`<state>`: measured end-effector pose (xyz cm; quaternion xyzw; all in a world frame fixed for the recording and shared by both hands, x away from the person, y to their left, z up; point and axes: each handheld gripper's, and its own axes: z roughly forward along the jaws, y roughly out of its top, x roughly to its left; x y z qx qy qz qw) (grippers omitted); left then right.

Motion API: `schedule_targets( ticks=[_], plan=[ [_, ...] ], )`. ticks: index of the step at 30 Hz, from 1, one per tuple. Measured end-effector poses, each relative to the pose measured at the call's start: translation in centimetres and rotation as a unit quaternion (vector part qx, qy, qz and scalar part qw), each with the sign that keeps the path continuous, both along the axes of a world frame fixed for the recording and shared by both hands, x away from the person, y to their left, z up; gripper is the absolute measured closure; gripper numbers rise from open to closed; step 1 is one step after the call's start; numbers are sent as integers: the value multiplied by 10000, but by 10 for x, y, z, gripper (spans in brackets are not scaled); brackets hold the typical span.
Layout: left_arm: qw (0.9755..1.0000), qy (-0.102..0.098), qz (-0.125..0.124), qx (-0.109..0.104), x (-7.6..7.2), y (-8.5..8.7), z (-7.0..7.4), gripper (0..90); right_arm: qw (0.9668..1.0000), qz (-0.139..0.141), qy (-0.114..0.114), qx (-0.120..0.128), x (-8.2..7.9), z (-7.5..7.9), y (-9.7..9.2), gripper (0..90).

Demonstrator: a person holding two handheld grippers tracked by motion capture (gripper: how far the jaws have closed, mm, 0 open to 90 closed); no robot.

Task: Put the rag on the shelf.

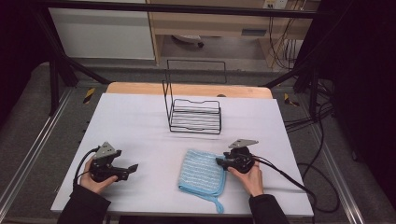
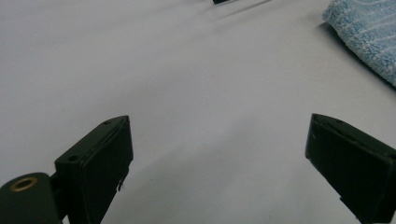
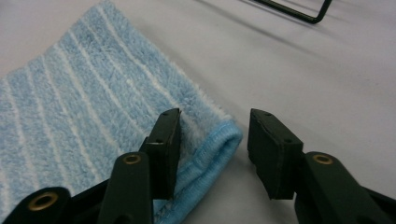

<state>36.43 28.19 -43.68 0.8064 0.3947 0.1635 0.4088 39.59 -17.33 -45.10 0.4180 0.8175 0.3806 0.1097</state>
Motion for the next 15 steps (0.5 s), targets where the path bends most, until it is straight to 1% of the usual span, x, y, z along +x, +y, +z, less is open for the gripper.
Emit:
schedule_targets(
  ticks=[1, 2, 3, 5, 7, 8, 9, 12, 15],
  plan=[
    [10000, 0, 0, 0, 0, 0, 0, 77, 10000, 0, 0, 0, 0, 0, 0, 573],
    [10000, 1, -2, 1, 0, 0, 0, 77, 10000, 26, 26, 37, 0, -1, 0, 596],
    [10000, 4, -4, 5, 0, 0, 0, 77, 9999, 24, 134, 106, -1, -1, 2, 622],
    [10000, 5, -3, -9, 0, 0, -1, 77, 9998, 18, 149, 134, -1, -1, 2, 635],
    [10000, 11, 1, -12, 0, -1, -1, 77, 9996, 4, 226, 185, 0, -1, 2, 672],
    [10000, 11, 0, -13, 0, -1, -1, 78, 9994, 39, 270, 227, 1, -1, 2, 735],
    [10000, 6, -4, -12, 0, -1, -1, 78, 9994, 39, 270, 227, 1, -1, 2, 735],
    [10000, 11, -1, -15, 0, -1, -1, 78, 9989, 42, 347, 322, 1, 0, 3, 794],
    [10000, 17, 2, -11, 0, -1, -1, 78, 9991, 100, 280, 318, 1, 1, 6, 812]
  ],
)
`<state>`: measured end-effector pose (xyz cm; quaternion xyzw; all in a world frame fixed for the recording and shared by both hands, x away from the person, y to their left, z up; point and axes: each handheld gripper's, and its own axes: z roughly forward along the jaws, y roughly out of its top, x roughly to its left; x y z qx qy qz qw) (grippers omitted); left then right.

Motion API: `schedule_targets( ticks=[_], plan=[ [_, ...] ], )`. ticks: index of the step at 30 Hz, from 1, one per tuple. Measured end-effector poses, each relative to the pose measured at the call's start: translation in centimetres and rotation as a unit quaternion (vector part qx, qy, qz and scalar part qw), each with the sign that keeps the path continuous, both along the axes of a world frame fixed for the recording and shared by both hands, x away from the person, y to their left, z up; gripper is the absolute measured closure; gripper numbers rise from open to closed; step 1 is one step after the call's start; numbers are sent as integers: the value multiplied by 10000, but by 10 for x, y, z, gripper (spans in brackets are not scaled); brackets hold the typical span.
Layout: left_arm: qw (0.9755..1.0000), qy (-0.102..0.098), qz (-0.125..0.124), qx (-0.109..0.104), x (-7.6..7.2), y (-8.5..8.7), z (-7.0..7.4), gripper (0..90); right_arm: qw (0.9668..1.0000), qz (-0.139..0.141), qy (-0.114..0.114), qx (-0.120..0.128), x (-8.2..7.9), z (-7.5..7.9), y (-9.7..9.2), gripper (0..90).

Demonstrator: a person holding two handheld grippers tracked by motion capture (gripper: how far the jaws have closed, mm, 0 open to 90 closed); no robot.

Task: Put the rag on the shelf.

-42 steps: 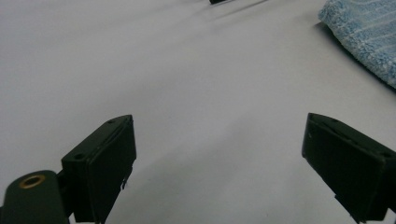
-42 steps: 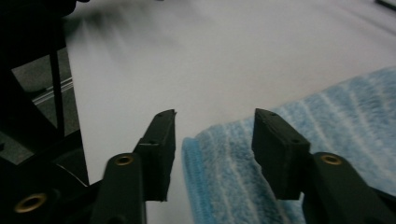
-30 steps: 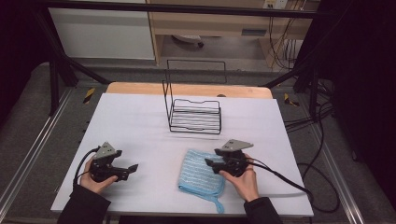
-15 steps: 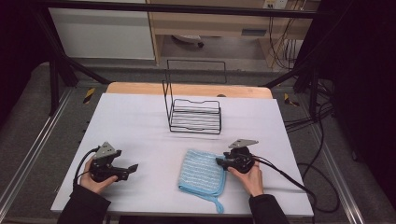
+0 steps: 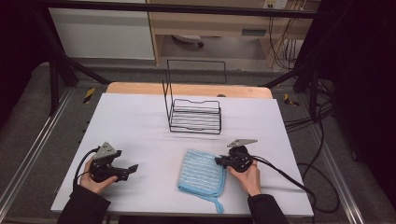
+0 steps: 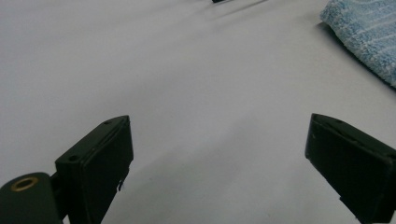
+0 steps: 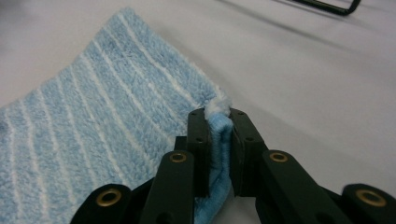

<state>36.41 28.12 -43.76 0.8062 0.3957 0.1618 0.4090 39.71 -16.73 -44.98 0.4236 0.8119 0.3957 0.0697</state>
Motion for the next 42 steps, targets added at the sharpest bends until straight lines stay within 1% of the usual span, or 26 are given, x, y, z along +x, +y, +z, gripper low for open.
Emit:
schedule_targets(
  ticks=[2, 3, 4, 5, 6, 8, 9, 12, 13, 16, 17, 18, 19, 22, 23, 25, 26, 27, 29, 30, 31, 33, 34, 36, 41, 42],
  plan=[
    [10000, 3, 6, -5, 0, 0, 0, 78, 9999, 104, -103, 0, 1, 1, 7, 816],
    [10000, 1, 7, -9, 0, 0, 0, 78, 9999, 104, -103, 0, 1, 1, 7, 816],
    [10000, -3, 6, -5, 0, 0, 0, 78, 9997, 210, -137, 45, 2, 2, 13, 817],
    [10000, -4, 10, -6, 0, 0, 0, 78, 9997, 210, -137, 45, 2, 2, 13, 817],
    [10000, -2, 13, -6, 0, 0, 0, 78, 9993, 322, -182, 31, 4, 2, 21, 817],
    [10000, 2, 6, 10, -1, 1, 1, 78, 9992, 358, -186, 38, 5, 2, 25, 817],
    [10000, 0, 12, 6, -1, 1, 1, 78, 9989, 405, -216, -28, 6, 2, 30, 816],
    [10000, -2, 30, 10, -1, 1, 1, 77, 9991, 363, -205, -48, 6, 3, 28, 811],
    [10000, 2, 46, -1, -1, 1, 1, 76, 9993, 298, -199, -135, 5, 3, 27, 800],
    [10000, 10, 67, -2, -1, 0, 2, 74, 9992, 298, -202, -183, 4, 4, 26, 782],
    [10000, 23, 94, -22, -1, -1, 2, 66, 9992, 286, -207, -203, 3, 4, 25, 742],
    [9999, 35, 97, -11, -1, -2, 3, 65, 9992, 283, -228, -178, 2, 5, 25, 720],
    [9999, 43, 127, -19, -1, -3, 3, 65, 9994, 255, -223, -109, 2, 6, 24, 690],
    [9998, 44, 178, -7, 0, -10, 7, 62, 9992, 250, -317, 59, -1, 12, 18, 588],
    [9998, 23, 192, -44, 0, -15, 11, 61, 9988, 282, -396, 101, -2, 14, 15, 538],
    [9998, 19, 176, -62, 1, -18, 13, 62, 9981, 223, -524, 226, -4, 19, 11, 429],
    [9999, 6, 162, -58, 1, -21, 15, 62, 9981, 223, -524, 226, -4, 19, 11, 429],
    [9999, -12, 140, -50, 1, -25, 18, 62, 9977, 198, -593, 277, -5, 24, 7, 322],
    [9999, -27, 124, -44, 3, -32, 22, 68, 9971, 228, -663, 282, -6, 27, 4, 279],
    [9999, -36, 101, -35, 3, -36, 24, 69, 9970, 231, -665, 332, -7, 28, 2, 242],
    [9999, -47, 88, -41, 4, -41, 26, 69, 9970, 231, -665, 332, -7, 28, 2, 242],
    [10000, -43, 74, -19, 7, -50, 30, 83, 9970, 180, -654, 364, -6, 26, -3, 149],
    [10000, -35, 62, -22, 9, -54, 31, 83, 9970, 180, -654, 364, -6, 26, -3, 149],
    [10000, -6, 60, -37, 12, -65, 33, 101, 9973, 124, -639, 341, -7, 23, -7, 98],
    [10000, 77, 39, 16, 22, -93, 34, 128, 9977, 69, -622, 268, -10, 19, -13, 79],
    [9999, 84, 48, 61, 24, -98, 33, 144, 9976, 78, -636, 259, -10, 18, -14, 75]
  ],
)
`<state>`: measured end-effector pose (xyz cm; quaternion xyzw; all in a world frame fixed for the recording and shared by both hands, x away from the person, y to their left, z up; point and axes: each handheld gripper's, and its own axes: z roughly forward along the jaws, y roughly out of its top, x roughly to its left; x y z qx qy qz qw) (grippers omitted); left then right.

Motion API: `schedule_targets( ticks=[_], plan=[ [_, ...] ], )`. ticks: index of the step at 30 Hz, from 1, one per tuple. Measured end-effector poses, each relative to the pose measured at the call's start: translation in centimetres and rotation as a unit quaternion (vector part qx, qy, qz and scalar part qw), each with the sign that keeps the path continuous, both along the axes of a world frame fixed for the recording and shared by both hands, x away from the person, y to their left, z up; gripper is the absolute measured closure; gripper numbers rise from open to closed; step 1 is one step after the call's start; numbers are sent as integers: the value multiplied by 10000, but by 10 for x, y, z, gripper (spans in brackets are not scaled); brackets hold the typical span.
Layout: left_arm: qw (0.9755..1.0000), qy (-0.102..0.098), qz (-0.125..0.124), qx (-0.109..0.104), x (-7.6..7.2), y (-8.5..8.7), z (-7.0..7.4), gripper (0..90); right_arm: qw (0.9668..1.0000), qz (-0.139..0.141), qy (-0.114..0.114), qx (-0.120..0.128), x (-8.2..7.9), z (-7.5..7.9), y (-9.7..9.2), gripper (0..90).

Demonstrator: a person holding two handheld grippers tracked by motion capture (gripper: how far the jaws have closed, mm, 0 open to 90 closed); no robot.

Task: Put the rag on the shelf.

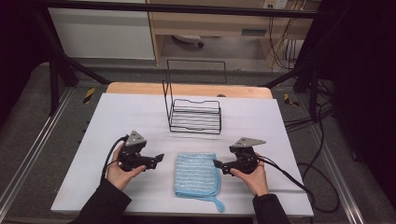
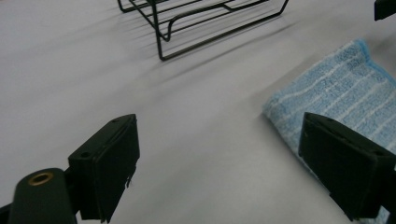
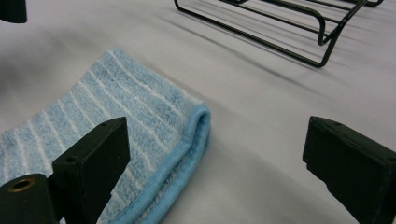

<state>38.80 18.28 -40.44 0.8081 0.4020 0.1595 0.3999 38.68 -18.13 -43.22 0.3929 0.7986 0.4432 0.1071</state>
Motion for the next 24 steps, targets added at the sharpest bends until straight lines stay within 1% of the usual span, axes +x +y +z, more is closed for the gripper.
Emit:
schedule_targets(
  ticks=[2, 4, 5, 8, 9, 13, 14, 15, 16, 17, 18, 19, 20, 24],
  plan=[
    [10000, 59, 24, -4, 4, -9, -1, 152, 10000, -33, 50, 15, -1, -1, -2, 71],
    [9999, 123, 60, -24, 8, -17, -3, 191, 10000, -49, 39, 12, -1, -2, -3, 69],
    [9999, 140, 57, -43, 9, -20, -4, 191, 10000, -49, 39, 12, -1, -2, -3, 69],
    [9997, 209, 81, -119, 12, -30, -7, 244, 10000, -57, 38, 15, -1, -2, -3, 70],
    [9996, 240, 83, -152, 13, -33, -8, 282, 10000, -59, 67, 20, 0, -3, -2, 70],
    [9994, 322, 100, -86, 15, -44, -15, 369, 10000, -51, 60, 18, 0, -4, -2, 78],
    [9993, 343, 115, -55, 15, -46, -17, 369, 10000, -51, 60, 18, 0, -4, -2, 78],
    [9991, 388, 139, -24, 16, -48, -19, 421, 10000, -53, 74, 26, 0, -4, -2, 82],
    [9989, 443, 152, 1, 17, -50, -21, 421, 10000, -53, 74, 26, 0, -4, -2, 82],
    [9987, 493, 140, 10, 18, -51, -24, 441, 10000, -51, 71, 23, 0, -4, -2, 85],
    [9985, 539, 124, 2, 18, -52, -26, 473, 10000, -51, 79, 32, 1, -4, -1, 90],
    [9983, 564, 116, -21, 18, -53, -28, 473, 10000, -51, 79, 32, 1, -4, -1, 90],
    [9981, 601, 98, -11, 19, -54, -29, 494, 9999, -66, 93, 57, 1, -4, -1, 96],
    [9977, 659, 52, -125, 18, -57, -33, 563, 9998, -61, 114, 128, 3, -5, 0, 139]
  ],
)
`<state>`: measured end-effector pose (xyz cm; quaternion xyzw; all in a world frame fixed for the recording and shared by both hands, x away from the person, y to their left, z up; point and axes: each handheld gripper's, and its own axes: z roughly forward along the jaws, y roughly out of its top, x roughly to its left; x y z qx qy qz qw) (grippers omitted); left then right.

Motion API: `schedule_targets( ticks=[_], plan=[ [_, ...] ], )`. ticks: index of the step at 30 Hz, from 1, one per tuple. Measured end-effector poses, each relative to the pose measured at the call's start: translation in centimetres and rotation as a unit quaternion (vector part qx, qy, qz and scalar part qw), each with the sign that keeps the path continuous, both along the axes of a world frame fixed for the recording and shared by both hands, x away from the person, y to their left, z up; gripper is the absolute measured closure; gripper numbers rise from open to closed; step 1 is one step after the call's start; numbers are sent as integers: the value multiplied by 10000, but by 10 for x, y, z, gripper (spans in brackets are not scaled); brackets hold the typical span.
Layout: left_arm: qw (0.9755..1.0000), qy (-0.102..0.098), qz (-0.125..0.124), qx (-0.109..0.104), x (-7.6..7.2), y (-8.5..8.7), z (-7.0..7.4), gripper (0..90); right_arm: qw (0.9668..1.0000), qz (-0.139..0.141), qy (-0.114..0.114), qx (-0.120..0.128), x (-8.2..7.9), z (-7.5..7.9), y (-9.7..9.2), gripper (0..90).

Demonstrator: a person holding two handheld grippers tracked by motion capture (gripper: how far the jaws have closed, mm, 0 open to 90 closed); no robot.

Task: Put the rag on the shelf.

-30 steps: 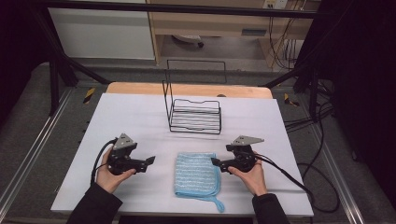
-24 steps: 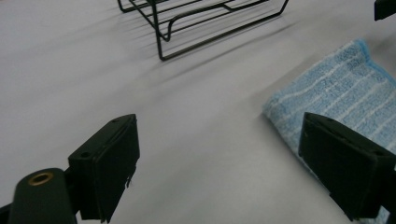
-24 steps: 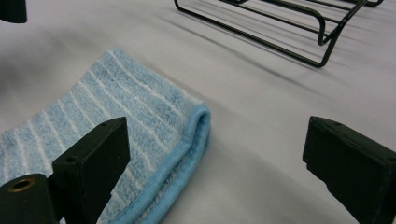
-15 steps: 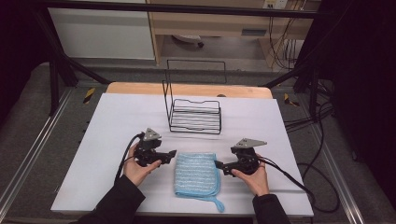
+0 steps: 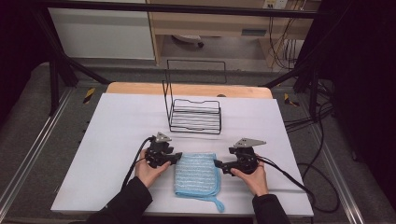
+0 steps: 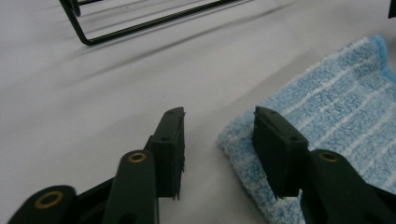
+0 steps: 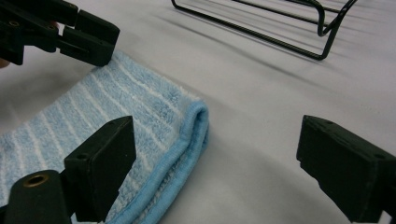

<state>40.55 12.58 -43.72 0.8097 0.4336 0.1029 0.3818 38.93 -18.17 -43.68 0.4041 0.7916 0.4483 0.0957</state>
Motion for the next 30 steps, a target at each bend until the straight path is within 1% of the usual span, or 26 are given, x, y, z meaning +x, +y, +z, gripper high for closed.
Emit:
schedule_targets(
  ticks=[1, 2, 3, 4, 5, 6, 7, 8, 9, 10, 11, 12, 13, 14, 16, 18, 20, 24, 27, 30],
  plan=[
    [10000, 27, -27, -4, 0, -1, -2, 571, 10000, 5, 1, 31, 1, 0, 0, 158],
    [10000, 69, -54, 2, 0, -2, -3, 592, 10000, -14, -6, 61, 2, 1, 1, 197],
    [9999, 107, -76, 1, -1, -3, -5, 592, 10000, -14, -6, 61, 2, 1, 1, 197],
    [9999, 113, -86, 9, -1, -4, -6, 603, 10000, -27, -28, 49, 4, 1, 3, 223],
    [9999, 113, -111, 9, -1, -5, -7, 635, 10000, -82, 8, 57, 7, 2, 7, 279],
    [9999, 115, -123, 0, -2, -5, -7, 653, 10000, -63, 7, 5, 9, 2, 10, 295],
    [9998, 125, -131, -8, -2, -5, -7, 653, 10000, -63, 7, 5, 9, 2, 10, 295],
    [9998, 148, -141, -25, -2, -5, -7, 686, 9999, -46, 45, -120, 13, -1, 16, 326],
    [9997, 166, -153, -17, -2, -5, -7, 686, 9999, -46, 45, -120, 13, -1, 16, 326],
    [9997, 185, -173, 0, -2, -5, -7, 696, 9998, -47, 110, -140, 15, -2, 19, 350],
    [9996, 207, -181, -15, -3, -5, -8, 717, 9995, -66, 199, -231, 19, -6, 22, 394],
    [9996, 210, -187, -16, -3, -5, -8, 717, 9995, -66, 199, -231, 19, -6, 22, 394],
    [9996, 226, -193, -21, -3, -5, -8, 728, 9992, -55, 288, -264, 20, -10, 23, 432],
    [9995, 243, -200, -25, -3, -5, -8, 728, 9992, -55, 288, -264, 20, -10, 23, 432],
    [9994, 265, -221, -31, -2, -5, -8, 737, 9991, -6, 295, -296, 20, -12, 24, 472],
    [9994, 254, -221, -35, -3, -5, -9, 754, 9991, 12, 351, -234, 20, -13, 25, 536],
    [9995, 225, -235, -28, -4, -5, -10, 760, 9987, 18, 456, -240, 19, -15, 26, 566],
    [9994, 207, -260, -33, -4, -5, -10, 767, 9981, 42, 579, -201, 18, -17, 28, 608],
    [9995, 183, -273, -18, -5, -6, -10, 778, 9971, 45, 747, -127, 16, -17, 29, 648],
    [9994, 188, -285, -27, -5, -6, -11, 783, 9969, 40, 781, -100, 16, -17, 29, 660]
  ],
)
